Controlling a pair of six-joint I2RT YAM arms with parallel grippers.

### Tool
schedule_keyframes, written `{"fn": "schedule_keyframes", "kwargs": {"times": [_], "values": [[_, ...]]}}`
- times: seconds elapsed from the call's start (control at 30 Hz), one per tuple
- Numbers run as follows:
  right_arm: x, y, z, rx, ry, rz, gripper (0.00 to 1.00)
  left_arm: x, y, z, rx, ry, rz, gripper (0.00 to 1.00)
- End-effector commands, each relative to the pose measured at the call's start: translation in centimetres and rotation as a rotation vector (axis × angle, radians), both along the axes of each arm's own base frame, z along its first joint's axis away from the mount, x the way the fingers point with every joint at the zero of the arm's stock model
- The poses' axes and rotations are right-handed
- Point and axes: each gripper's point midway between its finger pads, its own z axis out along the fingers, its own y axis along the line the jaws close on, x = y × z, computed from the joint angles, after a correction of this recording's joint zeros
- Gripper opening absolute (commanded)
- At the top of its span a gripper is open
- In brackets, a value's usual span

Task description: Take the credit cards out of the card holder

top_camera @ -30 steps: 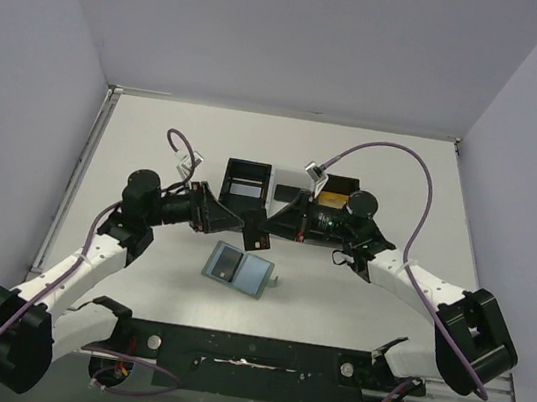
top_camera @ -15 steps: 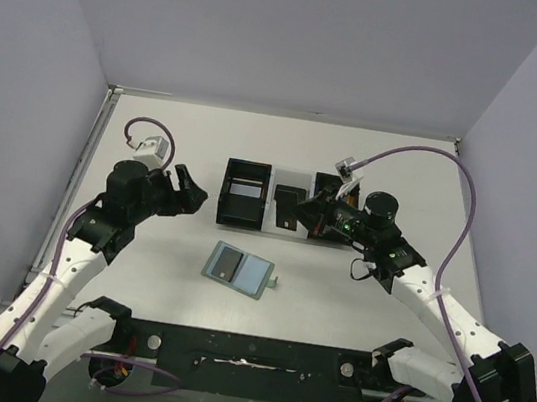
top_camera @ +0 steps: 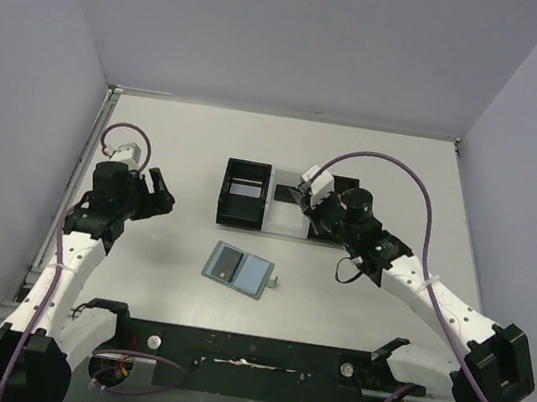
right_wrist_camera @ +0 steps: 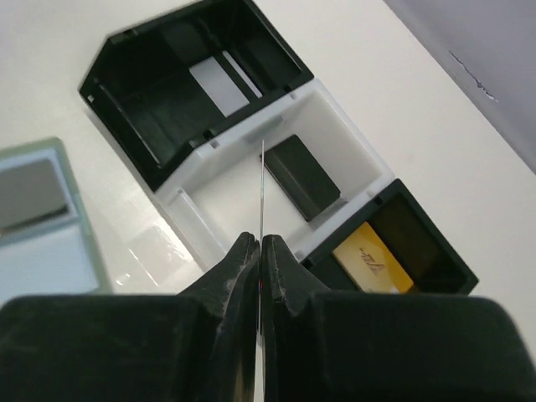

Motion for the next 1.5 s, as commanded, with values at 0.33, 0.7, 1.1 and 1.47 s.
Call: {"fn": "schedule_keyframes", "kwargs": {"times": [0.33,0.7,1.1,1.47], "values": [[6.9,3.2,-3.2,-0.455,-0.118,0.243,0.00,1.5,-0.9,0.1,0.003,-0.048,-0.092,0.76],[12.2,3.4,-6.9,-0.644,-0.164,0.266,0.00,1.5,-0.9,0.4,0.007,-0.061,-0.097,0.76],[15.6,3.0,-10.8,-0.772,-0.197,0.282,0.01,1.5,-1.0,0.3,0.007,-0.057,-0.104,0.76],[15.4,3.0,-13.4,-0.775,-0.141,0.277,0.22,1.5,-1.1,0.2,0.008,-0.053,-0.109,0.76]]}}
